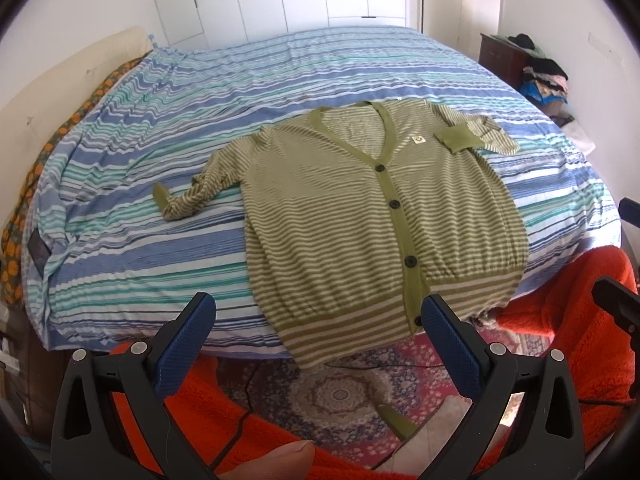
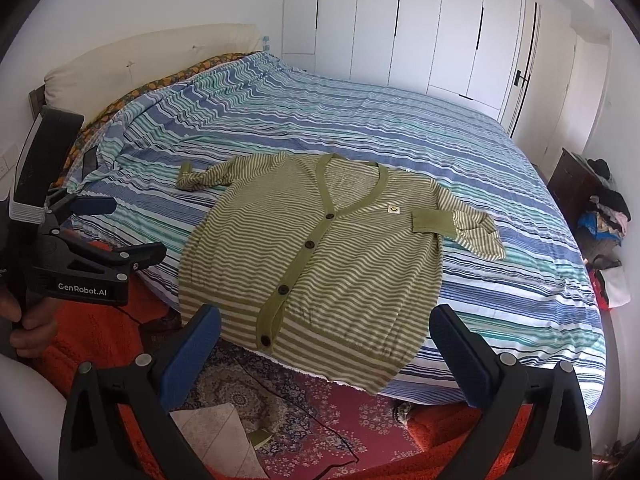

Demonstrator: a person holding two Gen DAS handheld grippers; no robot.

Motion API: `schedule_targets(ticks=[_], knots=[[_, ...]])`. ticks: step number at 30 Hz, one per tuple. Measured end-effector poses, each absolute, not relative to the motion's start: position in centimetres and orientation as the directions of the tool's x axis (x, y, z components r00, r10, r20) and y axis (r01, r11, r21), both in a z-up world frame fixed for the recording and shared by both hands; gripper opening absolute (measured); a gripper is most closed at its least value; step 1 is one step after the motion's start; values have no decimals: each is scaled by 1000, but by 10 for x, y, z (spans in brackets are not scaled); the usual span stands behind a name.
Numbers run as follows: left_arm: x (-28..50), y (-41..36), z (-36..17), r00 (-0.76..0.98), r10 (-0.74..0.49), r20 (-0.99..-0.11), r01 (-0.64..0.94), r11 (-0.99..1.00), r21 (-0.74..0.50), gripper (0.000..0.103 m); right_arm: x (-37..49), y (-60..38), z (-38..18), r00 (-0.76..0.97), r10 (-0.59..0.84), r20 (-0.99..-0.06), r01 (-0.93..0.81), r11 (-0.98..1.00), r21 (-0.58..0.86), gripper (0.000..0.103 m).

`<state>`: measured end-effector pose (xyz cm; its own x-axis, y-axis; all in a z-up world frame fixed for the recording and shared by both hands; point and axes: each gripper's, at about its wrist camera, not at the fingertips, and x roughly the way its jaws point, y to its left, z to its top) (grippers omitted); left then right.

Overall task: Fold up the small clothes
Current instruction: 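Move both tools over the striped cardigan toward its sleeves, then grasp the cuff of the sleeve by the pocket with the right gripper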

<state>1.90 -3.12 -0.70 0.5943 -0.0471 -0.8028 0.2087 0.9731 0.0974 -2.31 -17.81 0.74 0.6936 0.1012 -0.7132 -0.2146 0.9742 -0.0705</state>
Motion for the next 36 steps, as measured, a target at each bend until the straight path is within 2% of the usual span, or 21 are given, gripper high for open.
schedule_targets(ticks=[8, 16, 36], knots=[[20, -27, -8, 595, -48, -802, 206, 974, 95, 102, -18, -181, 3, 662, 128, -739, -217, 976, -25, 103], [21, -21, -13, 582, -51, -811, 194, 978, 78, 102, -18, -164, 2, 654, 125, -746, -262, 963, -69, 103], [23, -25, -18, 565, -33, -825, 195, 976, 95, 102, -11, -178, -7, 632, 96, -769, -202, 978, -44, 103]])
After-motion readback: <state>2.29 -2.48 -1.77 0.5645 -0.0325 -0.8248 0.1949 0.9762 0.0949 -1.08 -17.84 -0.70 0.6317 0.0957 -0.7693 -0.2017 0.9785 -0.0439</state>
